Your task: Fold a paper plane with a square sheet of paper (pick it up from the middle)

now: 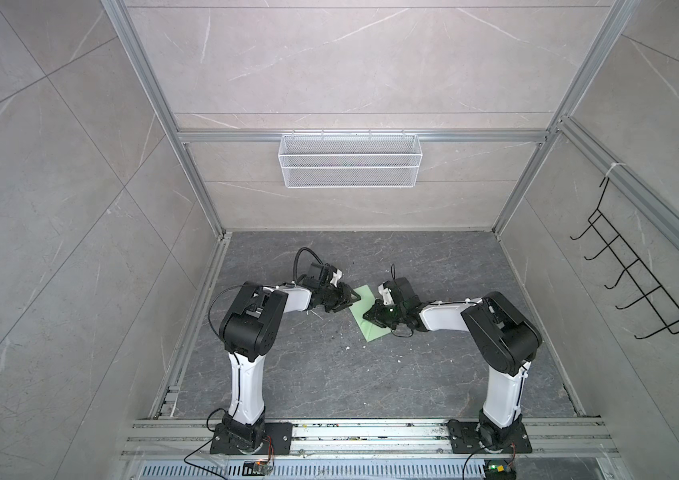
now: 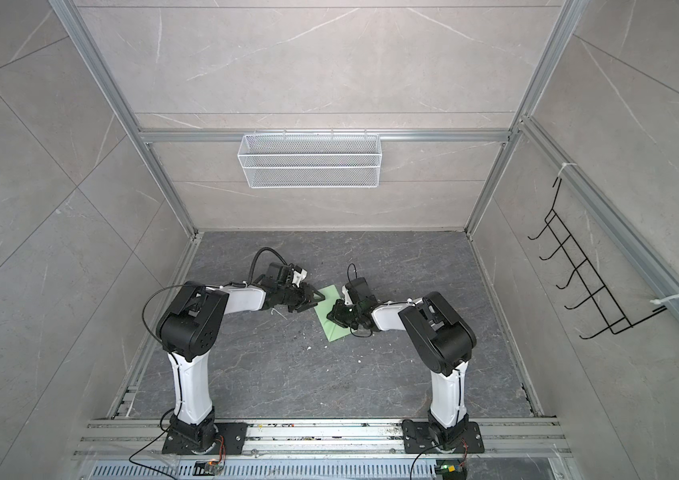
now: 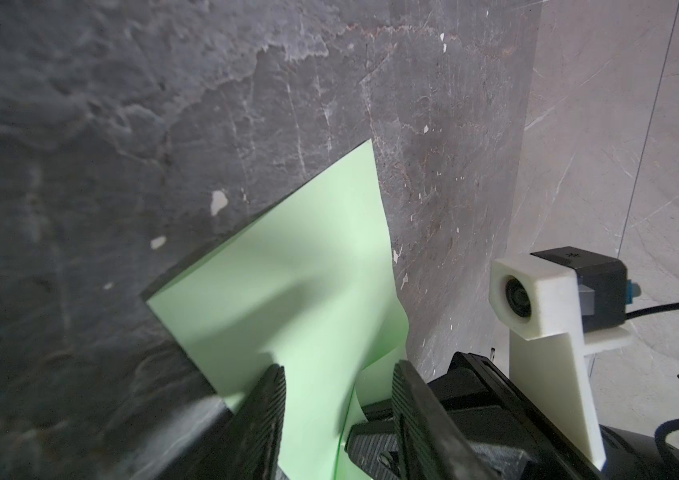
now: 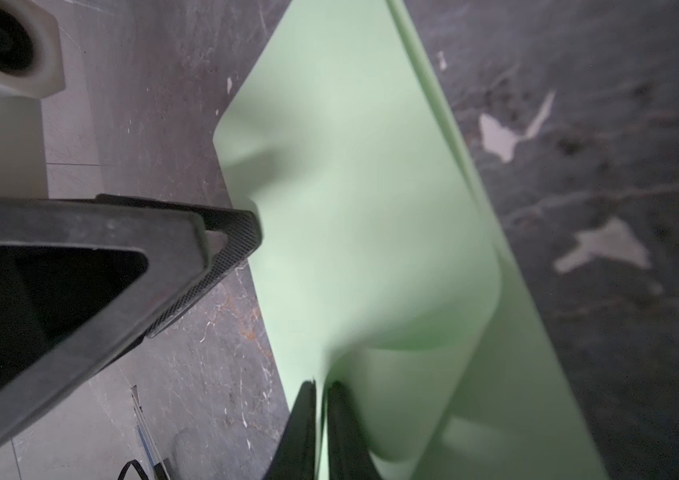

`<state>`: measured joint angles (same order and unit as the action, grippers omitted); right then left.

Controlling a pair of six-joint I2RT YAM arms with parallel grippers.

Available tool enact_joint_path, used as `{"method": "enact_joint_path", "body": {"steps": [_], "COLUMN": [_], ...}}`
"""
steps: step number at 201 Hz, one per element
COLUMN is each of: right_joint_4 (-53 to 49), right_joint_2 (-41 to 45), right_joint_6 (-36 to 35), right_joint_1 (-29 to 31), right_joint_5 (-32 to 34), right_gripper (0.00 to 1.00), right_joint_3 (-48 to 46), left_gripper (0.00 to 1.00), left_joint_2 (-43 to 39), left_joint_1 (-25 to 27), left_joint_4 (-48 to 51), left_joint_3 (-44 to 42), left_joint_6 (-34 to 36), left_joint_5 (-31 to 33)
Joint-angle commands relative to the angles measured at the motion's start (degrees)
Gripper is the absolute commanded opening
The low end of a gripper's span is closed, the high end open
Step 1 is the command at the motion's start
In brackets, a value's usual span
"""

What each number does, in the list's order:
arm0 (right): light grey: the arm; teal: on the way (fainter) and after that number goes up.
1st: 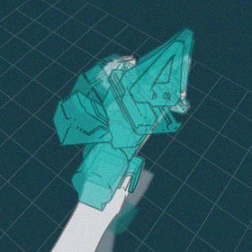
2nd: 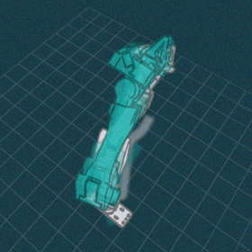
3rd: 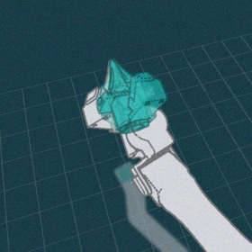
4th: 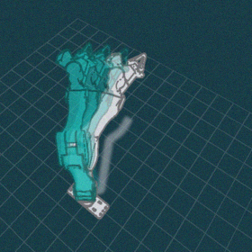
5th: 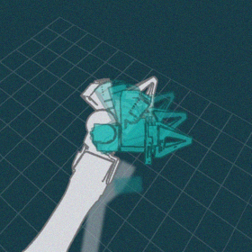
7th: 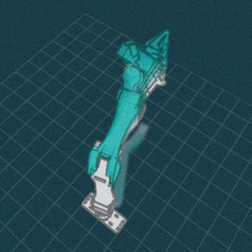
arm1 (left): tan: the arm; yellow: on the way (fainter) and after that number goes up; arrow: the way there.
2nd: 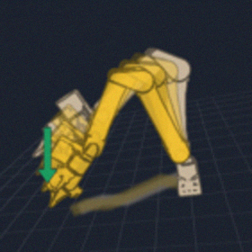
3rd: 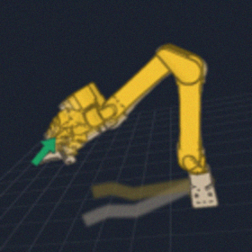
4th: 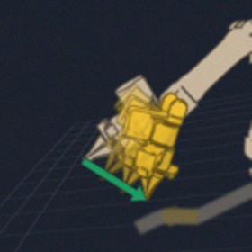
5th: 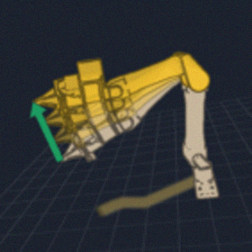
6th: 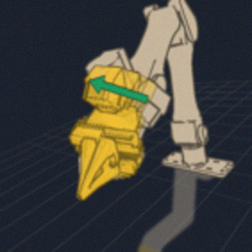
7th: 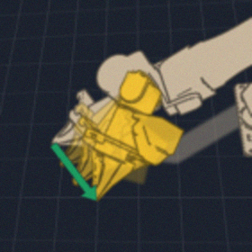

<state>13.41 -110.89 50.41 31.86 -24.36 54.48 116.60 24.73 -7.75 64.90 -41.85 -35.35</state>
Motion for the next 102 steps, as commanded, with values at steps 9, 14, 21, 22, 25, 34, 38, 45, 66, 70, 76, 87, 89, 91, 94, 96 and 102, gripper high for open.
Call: {"method": "enact_joint_path", "body": {"steps": [9, 14, 21, 22, 25, 34, 38, 45, 66, 70, 76, 87, 89, 91, 94, 96, 102], "right_joint_4": [-3.8, -3.91, -4.08, -4.09, -4.16, -4.28, -4.35, -4.51, -5.63, -5.72, -5.76, -6.1, -6.11, -6.18, -6.28, -6.33, -6.44], "right_joint_2": [-2.22, -2.22, -2.22, -2.22, -2.22, -2.22, -2.22, -2.15, -2.14, -2.14, -2.09, -1.97, -1.92, -1.88, -1.87, -1.87, -1.79], "right_joint_6": [-0.04, -0.02, -0.02, -0.04, -0.02, -0.05, 0.06, 0.09, 0.22, 0.28, 0.32, 0.39, 0.39, 0.43, 0.34, 0.31, 0.38], "right_joint_1": [0.14, 0.07, 0.14, 0.05, 0.12, 0.1, 0.12, 0.11, 0.14, 0.09, 0.04, -0.02, 0.03, 0.04, -0.01, 0.03, 0.02], "right_joint_5": [2.41, 2.39, 2.48, 2.48, 2.42, 2.42, 2.4, 2.41, 2.63, 2.67, 2.77, 3.0, 3.07, 3.13, 3.17, 3.18, 3.21], "right_gripper": [0.19, 0.2, 0.22, 0.23, 0.24, 0.27, 0.29, 0.31, 0.34, 0.34, 0.35, 0.37, 0.38, 0.38, 0.38, 0.39, 0.39], "right_joint_3": [0.13, 0.15, 0.1, 0.1, 0.15, 0.15, 0.12, 0.15, 0.45, 0.46, 0.37, 0.32, 0.29, 0.28, 0.28, 0.3, 0.21], "left_gripper": [0.47, 0.47, 0.47, 0.47, 0.47, 0.48, 0.48, 0.48, 0.48, 0.48, 0.48, 0.48, 0.48, 0.48, 0.48, 0.48, 0.48], "left_joint_2": [-0.85, -1.37, -2.26, -2.48, -2.93, -4.32, -4.98, -6.12, -9.41, -10.03, -10.81, -12.34, -12.6, -12.83, -13.13, -13.27, -13.92], "left_joint_1": [-0.02, -0.15, -0.48, -0.52, -0.63, -1.1, -1.3, -1.67, -2.32, -2.32, -2.32, -2.32, -2.32, -2.28, -2.24, -2.23, -2.15], "left_joint_4": [5.68, 5.67, 5.58, 5.48, 5.22, 4.71, 4.7, 4.7, 4.75, 4.91, 5.08, 4.95, 4.96, 4.94, 4.94, 4.94, 4.93], "left_joint_3": [-1.45, -1.45, -1.61, -1.66, -1.83, -2.51, -2.76, -3.25, -5.31, -5.66, -6.09, -7.09, -7.27, -7.43, -7.69, -7.78, -8.26], "left_joint_6": [-0.05, -0.33, -0.8, -0.84, -1.1, -1.86, -2.23, -2.66, -3.2, -3.04, -2.97, -3.06, -3.11, -3.19, -3.29, -3.31, -3.36], "left_joint_5": [4.1, 4.32, 4.43, 4.47, 4.55, 5.04, 5.28, 5.76, 7.36, 7.48, 7.75, 7.91, 7.93, 7.86, 7.89, 7.83, 7.7]}}
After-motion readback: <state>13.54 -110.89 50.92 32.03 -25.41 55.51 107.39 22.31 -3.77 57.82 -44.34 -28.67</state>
